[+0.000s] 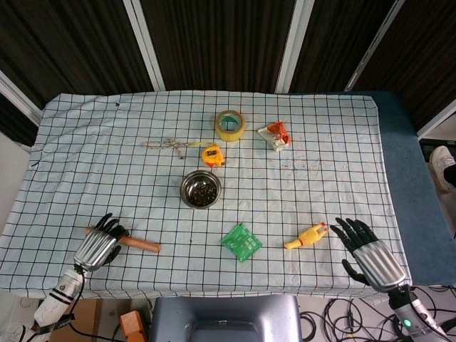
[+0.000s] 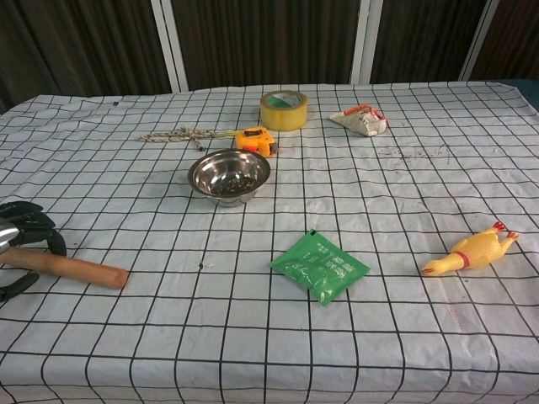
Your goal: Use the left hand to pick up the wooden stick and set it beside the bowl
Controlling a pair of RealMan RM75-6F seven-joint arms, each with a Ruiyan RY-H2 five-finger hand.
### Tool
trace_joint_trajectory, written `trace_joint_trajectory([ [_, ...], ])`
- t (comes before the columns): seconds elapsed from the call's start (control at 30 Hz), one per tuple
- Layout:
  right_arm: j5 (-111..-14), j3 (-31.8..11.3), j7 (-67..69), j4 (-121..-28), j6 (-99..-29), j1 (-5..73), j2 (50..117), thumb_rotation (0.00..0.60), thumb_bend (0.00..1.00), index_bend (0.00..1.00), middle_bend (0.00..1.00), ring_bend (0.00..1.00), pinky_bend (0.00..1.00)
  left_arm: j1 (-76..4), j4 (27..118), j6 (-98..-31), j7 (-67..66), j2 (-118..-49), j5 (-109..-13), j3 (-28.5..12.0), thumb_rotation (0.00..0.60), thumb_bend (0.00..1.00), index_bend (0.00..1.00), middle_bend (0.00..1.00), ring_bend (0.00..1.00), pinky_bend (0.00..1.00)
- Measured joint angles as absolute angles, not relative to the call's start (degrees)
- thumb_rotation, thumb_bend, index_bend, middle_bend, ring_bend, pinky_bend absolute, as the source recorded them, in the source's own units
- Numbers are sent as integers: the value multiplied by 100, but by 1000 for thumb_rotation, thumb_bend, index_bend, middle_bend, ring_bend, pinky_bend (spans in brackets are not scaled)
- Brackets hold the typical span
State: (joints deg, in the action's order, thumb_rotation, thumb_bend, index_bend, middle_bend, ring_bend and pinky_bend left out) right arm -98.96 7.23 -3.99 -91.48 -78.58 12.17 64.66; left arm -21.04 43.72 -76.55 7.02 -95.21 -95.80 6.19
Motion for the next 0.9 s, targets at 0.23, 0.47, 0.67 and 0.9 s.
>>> trace_joint_trajectory([
  [0.23, -9798, 687, -477, -9236, -7749, 1205, 6424, 600, 394, 0, 0, 0, 106, -2111, 3735, -7780, 987, -9841, -9637, 608, 600, 429, 493, 436, 238, 139],
  [0.47, -9796, 664, -475, -9244, -7708, 1200, 6408, 600, 394, 0, 0, 0, 106, -2125, 3636, -7974, 1474, -9948, -9673, 585, 600, 437, 642, 576, 316, 145],
  [0.67, -9809, 654, -460, -9238, -7689, 1192, 6397, 600, 394, 0, 0, 0, 106, -2129, 3652, -8137, 2554, -9987, -9588, 474, 600, 446, 670, 607, 329, 143],
  [0.9, -9814, 654, -483, -9251, -7636, 1192, 6392, 600, 394, 0, 0, 0, 106, -2108, 3791, -8433, 4471, -10071, -9275, 101, 600, 443, 667, 604, 312, 122],
])
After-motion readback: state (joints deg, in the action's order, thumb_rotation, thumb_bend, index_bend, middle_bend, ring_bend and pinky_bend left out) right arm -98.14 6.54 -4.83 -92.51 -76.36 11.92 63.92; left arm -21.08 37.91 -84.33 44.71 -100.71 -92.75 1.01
